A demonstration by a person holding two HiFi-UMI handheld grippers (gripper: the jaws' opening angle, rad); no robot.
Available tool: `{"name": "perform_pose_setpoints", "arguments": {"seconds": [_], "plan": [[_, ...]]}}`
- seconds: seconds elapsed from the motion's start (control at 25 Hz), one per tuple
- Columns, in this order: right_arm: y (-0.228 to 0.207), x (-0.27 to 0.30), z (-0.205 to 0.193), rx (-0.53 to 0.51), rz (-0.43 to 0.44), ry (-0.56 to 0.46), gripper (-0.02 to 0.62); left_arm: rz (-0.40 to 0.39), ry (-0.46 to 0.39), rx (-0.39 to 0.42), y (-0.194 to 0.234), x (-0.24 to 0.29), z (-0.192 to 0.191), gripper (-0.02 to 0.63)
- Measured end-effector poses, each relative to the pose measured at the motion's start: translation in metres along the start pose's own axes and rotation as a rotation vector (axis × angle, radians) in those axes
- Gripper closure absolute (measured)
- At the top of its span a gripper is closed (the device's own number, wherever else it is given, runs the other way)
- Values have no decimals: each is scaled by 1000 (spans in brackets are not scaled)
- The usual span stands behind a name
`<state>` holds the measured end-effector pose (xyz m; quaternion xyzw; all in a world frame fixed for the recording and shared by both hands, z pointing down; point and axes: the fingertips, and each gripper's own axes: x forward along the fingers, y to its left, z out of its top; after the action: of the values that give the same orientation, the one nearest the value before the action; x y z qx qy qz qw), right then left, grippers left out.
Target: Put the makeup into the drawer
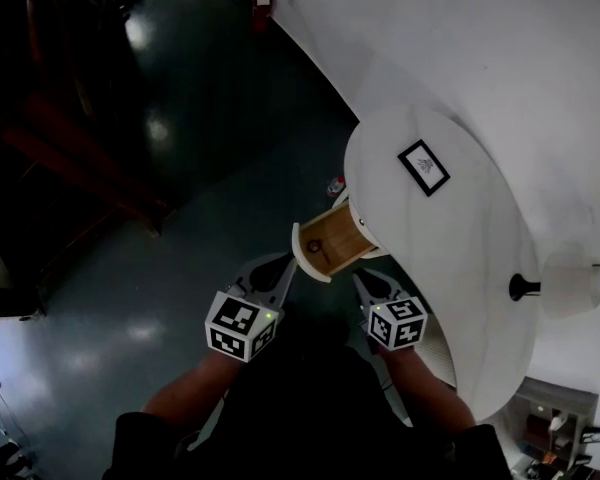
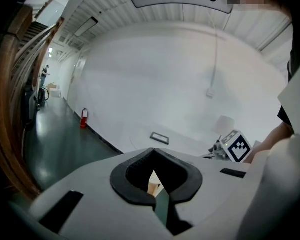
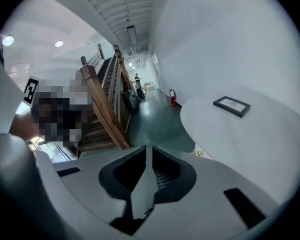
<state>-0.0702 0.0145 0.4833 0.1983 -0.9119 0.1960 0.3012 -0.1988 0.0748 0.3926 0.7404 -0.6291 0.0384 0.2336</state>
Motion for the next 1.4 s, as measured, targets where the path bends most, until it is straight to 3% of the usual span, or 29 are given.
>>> {"name": "perform_pose_setpoints", "arguments": {"seconds": [0.24,0.44,1.04,1.24,1.4], "plan": [[-10,-69,14,-10,-39,-84,551,-62,-10,63,-38,7,12,595],[-36,-147,8,32,-105,-175,552,-122,-30,112,-95,23,25,595],[-107,-370,-71,185,-292,-462,568,-350,-44,203,-328,47,26,595],[-119,-419,-91,203,-327,-523,571,-402,-66,209,-385,48,30,595],[-118,-451,-88,183,-371,-571,572,-440,-95,272,-415,45,36,595]]}}
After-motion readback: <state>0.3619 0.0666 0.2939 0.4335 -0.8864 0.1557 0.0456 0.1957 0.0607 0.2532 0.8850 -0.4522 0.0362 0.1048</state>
